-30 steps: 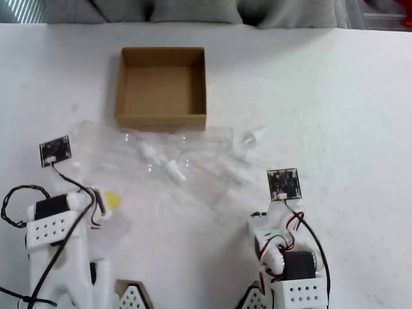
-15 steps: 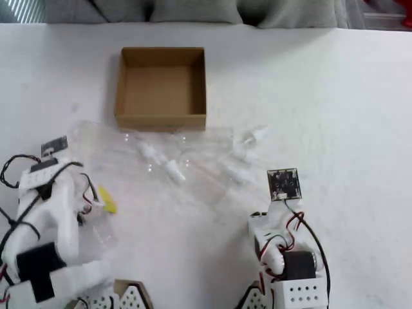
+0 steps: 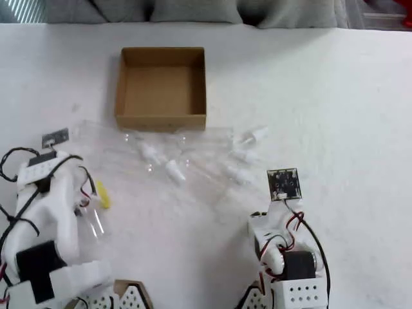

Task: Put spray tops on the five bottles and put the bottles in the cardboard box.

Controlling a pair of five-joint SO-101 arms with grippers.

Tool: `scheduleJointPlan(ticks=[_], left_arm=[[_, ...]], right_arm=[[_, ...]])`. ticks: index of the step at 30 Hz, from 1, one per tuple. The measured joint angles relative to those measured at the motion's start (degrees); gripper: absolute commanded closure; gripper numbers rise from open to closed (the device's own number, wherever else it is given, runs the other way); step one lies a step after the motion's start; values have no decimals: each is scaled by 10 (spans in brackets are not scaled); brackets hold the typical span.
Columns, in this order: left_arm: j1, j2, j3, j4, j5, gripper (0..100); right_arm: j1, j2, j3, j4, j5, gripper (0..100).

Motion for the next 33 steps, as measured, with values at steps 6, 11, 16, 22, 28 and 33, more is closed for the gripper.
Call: scheduleJointPlan(ticks=[6,11,16,22,28,33], left_arm=[[-27,-135,0,0,-75,898],[-62,-210,0,0,-132,898],[-105,-219,3,-18,-141,897],[-119,-200,30,-64,-142,897],[-121,-89,30,-161,-142,897],[-121,15,3,-224,-141,828]], right_arm=[[0,0,0,0,0,978],[0,0,0,0,0,978],[0,0,0,0,0,978],[0,0,0,0,0,978],[0,0,0,0,0,978],[0,0,0,0,0,978]])
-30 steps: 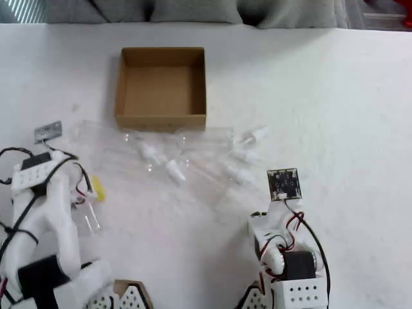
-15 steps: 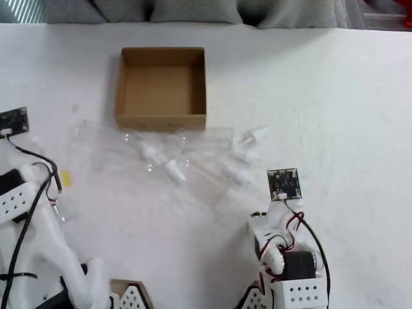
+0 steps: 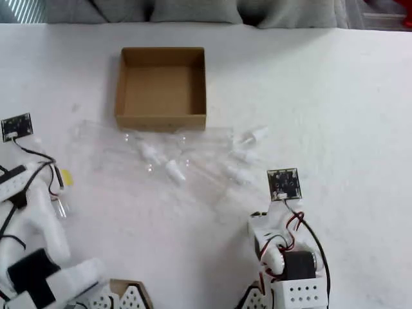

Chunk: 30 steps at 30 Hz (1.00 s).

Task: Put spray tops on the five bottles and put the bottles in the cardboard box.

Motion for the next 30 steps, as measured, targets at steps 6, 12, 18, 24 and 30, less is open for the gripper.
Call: scheduleJointPlan(ticks=[6,12,18,24,30], left_arm=[[-17,95,-69,9,0,727],[-34,105,-114,77,-1,725],[-37,105,-155,113,-1,723],[-37,105,-172,139,-1,611],[-37,105,-173,140,-1,611]], right_arm=[[0,0,0,0,0,978],[0,0,0,0,0,978],[0,0,0,0,0,978],[0,0,0,0,0,978],[0,0,0,0,0,978]])
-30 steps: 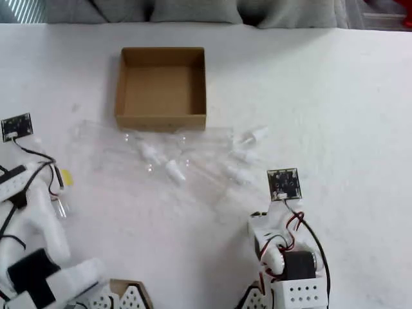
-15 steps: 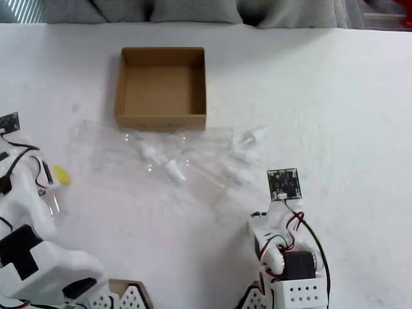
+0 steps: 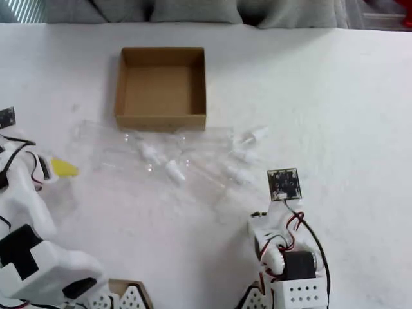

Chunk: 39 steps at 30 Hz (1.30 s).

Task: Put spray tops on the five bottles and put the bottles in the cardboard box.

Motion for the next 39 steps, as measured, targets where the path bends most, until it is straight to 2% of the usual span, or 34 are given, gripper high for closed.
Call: scheduleJointPlan(ticks=[8,12,19,30,39], left_arm=[[0,-20,0,7,0,611],[-3,-97,9,40,19,611],[-5,-219,58,47,31,612],[-7,-201,61,55,70,612],[-56,-229,69,83,65,612]], right_arm=[[0,0,0,0,0,978],[0,0,0,0,0,978],[0,0,0,0,0,978],[0,0,0,0,0,978],[0,0,0,0,0,978]])
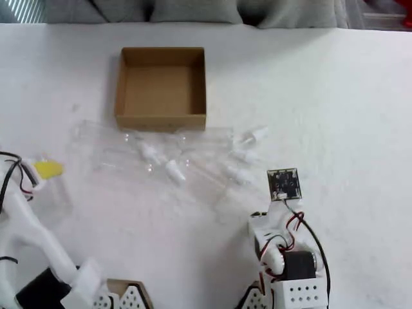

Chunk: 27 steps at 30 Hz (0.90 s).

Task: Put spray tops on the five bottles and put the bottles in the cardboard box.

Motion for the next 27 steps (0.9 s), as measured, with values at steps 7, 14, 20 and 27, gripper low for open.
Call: scheduleJointPlan(ticks=[7,14,20,27], left_arm=[[-25,-24,0,0,-40,612],[-24,-24,0,-25,-40,612],[-20,-25,44,-56,-40,612],[-1,-25,105,-158,-32,612]], right_arm=[[0,0,0,0,0,978],[0,0,0,0,0,978],[0,0,0,0,0,978],[0,0,0,0,0,978]])
